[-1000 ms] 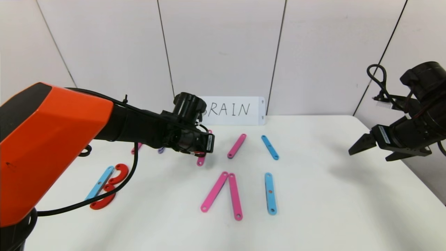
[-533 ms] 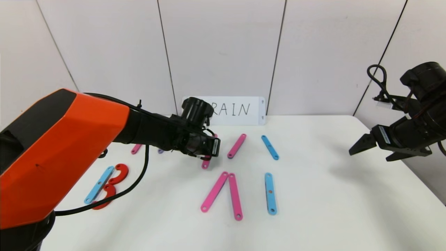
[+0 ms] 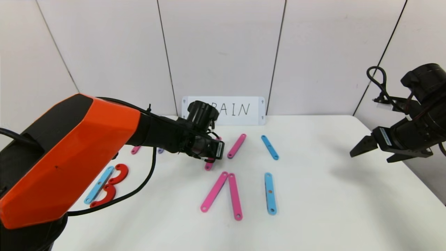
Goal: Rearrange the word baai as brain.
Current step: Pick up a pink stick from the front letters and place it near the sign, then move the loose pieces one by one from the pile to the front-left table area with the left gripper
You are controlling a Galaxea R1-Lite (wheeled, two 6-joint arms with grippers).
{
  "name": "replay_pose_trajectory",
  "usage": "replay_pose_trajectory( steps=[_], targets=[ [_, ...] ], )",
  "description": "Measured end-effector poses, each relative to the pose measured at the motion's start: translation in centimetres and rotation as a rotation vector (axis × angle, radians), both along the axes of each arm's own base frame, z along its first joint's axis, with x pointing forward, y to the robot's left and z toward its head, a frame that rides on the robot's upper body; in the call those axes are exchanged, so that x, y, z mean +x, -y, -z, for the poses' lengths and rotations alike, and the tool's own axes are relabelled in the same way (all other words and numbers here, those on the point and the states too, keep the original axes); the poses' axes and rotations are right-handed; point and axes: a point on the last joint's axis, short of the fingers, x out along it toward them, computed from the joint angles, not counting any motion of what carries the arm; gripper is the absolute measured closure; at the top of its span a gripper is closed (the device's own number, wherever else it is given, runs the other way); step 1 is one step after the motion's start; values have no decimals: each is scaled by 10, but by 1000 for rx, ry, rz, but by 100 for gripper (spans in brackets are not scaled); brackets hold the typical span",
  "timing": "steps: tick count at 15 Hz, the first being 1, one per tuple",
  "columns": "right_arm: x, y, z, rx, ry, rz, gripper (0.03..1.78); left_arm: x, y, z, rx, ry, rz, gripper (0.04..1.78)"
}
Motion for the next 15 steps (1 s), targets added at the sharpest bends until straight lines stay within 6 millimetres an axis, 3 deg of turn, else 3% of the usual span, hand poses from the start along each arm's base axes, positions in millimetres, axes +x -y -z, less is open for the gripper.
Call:
replay_pose_trajectory(
  steps=[3,5,7,11,15],
  targets=[
    [0,0,0,0,1,0,10,1,2,4,12,-2,7,149],
    [-1,0,-1,0,2,0,10,2,2,5,13,-1,7,136],
    [-1,0,0,-2,2,-6,10,2,2,6,13,-2,7,114],
    [-2,0,1,-7,-2,-18,10,2,2,5,11,2,6,46],
    [-1,-2,2,-8,-5,-24,10,-3,-5,-19,-24,40,-11,10]
  ],
)
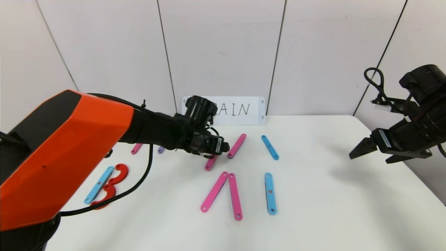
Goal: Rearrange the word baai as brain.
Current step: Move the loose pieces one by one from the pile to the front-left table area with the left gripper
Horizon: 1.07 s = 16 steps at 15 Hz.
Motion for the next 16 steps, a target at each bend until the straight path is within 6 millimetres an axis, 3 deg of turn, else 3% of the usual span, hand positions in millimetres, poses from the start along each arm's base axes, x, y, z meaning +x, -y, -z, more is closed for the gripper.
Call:
replay_pose_trajectory(
  steps=[2,5,10,13,16],
  targets=[
    [0,0,0,0,-1,0,10,1,-21,-22,-17,38,-39,7],
    [3,0,2,-1,17,0,10,9,-75,-45,2,87,-143,7],
    [7,-2,9,-7,46,-8,10,12,-180,-48,130,82,-326,7],
    [7,-2,10,-7,42,-8,10,9,-213,-46,163,68,-379,7],
    [7,-3,10,-7,41,-8,10,11,-222,-44,166,63,-399,7]
  ],
)
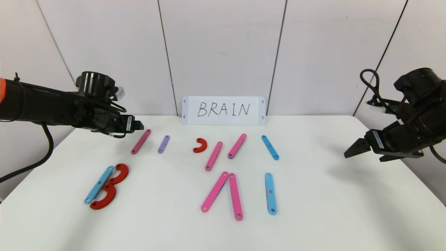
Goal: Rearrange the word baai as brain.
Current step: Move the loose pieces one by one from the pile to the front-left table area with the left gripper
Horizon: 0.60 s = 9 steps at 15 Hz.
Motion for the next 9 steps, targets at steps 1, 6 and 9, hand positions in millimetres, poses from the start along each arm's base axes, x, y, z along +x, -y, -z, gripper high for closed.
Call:
replay_pose_trajectory(
  steps=[1,6,9],
  targets=[
    [0,0,0,0,1,0,10,2,-1,2,3,-4,0,7],
    [0,1,0,-1,3,3,10,17,-4,20,-3,-36,-2,7],
    [0,0,0,-1,2,2,10,25,-6,33,-2,-63,-6,7]
  ],
)
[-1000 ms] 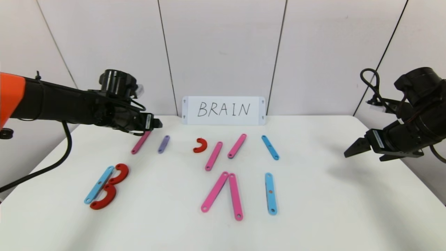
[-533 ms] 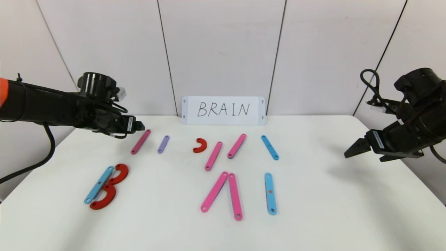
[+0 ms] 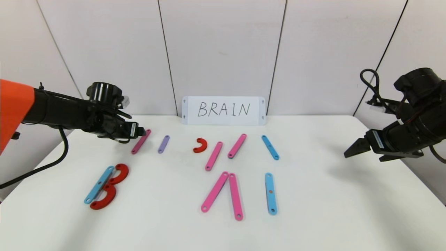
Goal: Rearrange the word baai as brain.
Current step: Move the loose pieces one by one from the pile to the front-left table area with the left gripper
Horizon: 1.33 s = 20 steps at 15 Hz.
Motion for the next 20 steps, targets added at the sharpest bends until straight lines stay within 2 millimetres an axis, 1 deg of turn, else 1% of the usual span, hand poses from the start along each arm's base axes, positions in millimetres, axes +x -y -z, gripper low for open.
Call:
replay_pose_trajectory(
  steps=[5,20],
  targets=[
    [0,0,0,0,-1,0,10,7,1,14,0,-27,3,7],
    [0,0,1,-1,-2,0,10,17,3,27,-28,-48,26,7]
  ],
)
